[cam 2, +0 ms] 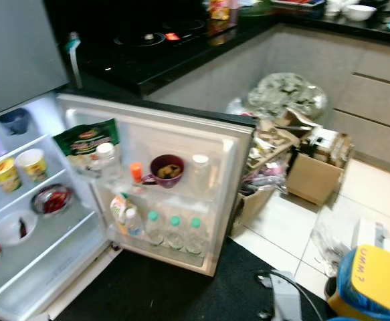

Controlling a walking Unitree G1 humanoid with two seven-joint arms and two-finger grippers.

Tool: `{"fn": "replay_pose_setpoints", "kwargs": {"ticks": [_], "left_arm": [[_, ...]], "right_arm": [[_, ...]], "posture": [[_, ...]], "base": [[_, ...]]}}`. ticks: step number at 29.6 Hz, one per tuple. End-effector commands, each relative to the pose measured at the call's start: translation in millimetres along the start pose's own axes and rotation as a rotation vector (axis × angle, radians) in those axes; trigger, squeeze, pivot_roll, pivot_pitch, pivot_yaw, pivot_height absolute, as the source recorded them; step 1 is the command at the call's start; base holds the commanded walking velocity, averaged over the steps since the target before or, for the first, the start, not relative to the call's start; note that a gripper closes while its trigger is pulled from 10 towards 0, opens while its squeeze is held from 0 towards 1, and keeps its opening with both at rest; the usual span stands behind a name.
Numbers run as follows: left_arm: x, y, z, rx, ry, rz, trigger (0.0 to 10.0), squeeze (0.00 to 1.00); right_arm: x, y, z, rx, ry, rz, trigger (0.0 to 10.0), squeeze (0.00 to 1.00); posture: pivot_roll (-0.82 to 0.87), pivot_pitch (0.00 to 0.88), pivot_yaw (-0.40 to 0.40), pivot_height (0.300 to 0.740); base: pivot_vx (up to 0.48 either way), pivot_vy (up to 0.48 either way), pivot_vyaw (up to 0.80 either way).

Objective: Restocking fridge

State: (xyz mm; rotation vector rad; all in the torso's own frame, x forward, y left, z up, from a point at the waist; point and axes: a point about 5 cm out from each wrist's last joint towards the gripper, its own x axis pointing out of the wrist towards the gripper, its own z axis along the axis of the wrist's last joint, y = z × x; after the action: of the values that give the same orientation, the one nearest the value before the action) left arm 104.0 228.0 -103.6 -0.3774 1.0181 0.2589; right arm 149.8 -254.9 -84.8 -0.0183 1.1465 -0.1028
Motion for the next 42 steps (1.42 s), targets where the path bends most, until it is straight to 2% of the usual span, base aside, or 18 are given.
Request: {"fn": "replay_pose_setpoints", "kwargs": {"ticks": [1,8,11,13,15,18,26,29,33,36,42], "left_arm": [[-2.4,4.3,-5.7,0.004,0.010,0.009,10.0,0.00],[-3.6,8.3,-5.3,0.002,0.006,0.021,10.0,0.00],[-3.9,9.2,-4.4,0.008,0.002,0.019,10.0,0.00],[-4.7,11.4,-4.4,0.006,-0.001,0.019,10.0,0.00],[-4.8,10.8,-4.7,0.007,0.001,0.006,10.0,0.00],[-4.6,9.1,-5.4,0.018,0.007,-0.013,10.0,0.00],[-1.5,0.9,-1.8,-0.021,-0.011,-0.034,10.0,0.00],[-0.5,-3.6,-3.4,-0.021,-0.007,-0.046,10.0,0.00],[-0.7,-6.6,-8.4,-0.020,0.005,-0.057,10.0,0.00],[-2.6,-3.6,-12.6,-0.026,0.011,-0.053,10.0,0.00],[-4.2,0.4,-14.8,-0.021,0.016,-0.046,10.0,0.00]], "right_arm": [[0.7,4.0,-1.7,-0.042,0.011,0.010,10.0,0.00],[1.4,8.5,0.4,-0.056,0.001,0.031,10.0,0.00],[1.6,9.3,1.0,-0.010,-0.010,0.027,10.0,0.00],[2.6,16.5,-0.4,-0.058,-0.004,0.052,10.0,0.00],[2.6,17.2,-0.9,-0.064,-0.002,0.056,10.0,0.00],[2.5,16.0,-1.0,-0.053,-0.004,0.050,10.0,0.00],[2.4,16.6,6.0,-0.047,-0.041,0.073,10.0,0.00],[2.5,17.9,10.9,-0.119,-0.043,0.091,10.0,0.00],[2.8,20.6,10.3,-0.168,-0.032,0.105,10.0,0.00],[2.8,22.4,7.9,-0.164,-0.039,0.113,10.0,0.00],[3.2,24.7,1.1,-0.159,-0.015,0.109,10.0,0.00]], "posture": [[-0.05,0.000,0.007,0.740],[-0.06,0.000,0.003,0.740],[-0.06,0.000,0.006,0.740],[-0.05,0.000,0.013,0.740],[-0.05,0.000,0.012,0.740],[-0.06,0.000,0.003,0.740],[-0.06,0.000,-0.010,0.740],[-0.06,0.000,-0.015,0.740],[-0.06,0.000,-0.016,0.740],[-0.05,0.000,-0.017,0.740],[-0.05,0.000,-0.014,0.740]], "base": [[0.000,0.000,-0.80],[0.000,0.000,-0.80],[0.000,0.000,-0.79],[0.000,0.000,0.00],[0.000,0.000,0.00],[0.000,0.000,0.00],[0.000,-0.366,0.00],[0.000,-0.426,0.27],[0.000,-0.424,0.80],[0.000,-0.425,0.80],[0.000,-0.415,0.00]]}}
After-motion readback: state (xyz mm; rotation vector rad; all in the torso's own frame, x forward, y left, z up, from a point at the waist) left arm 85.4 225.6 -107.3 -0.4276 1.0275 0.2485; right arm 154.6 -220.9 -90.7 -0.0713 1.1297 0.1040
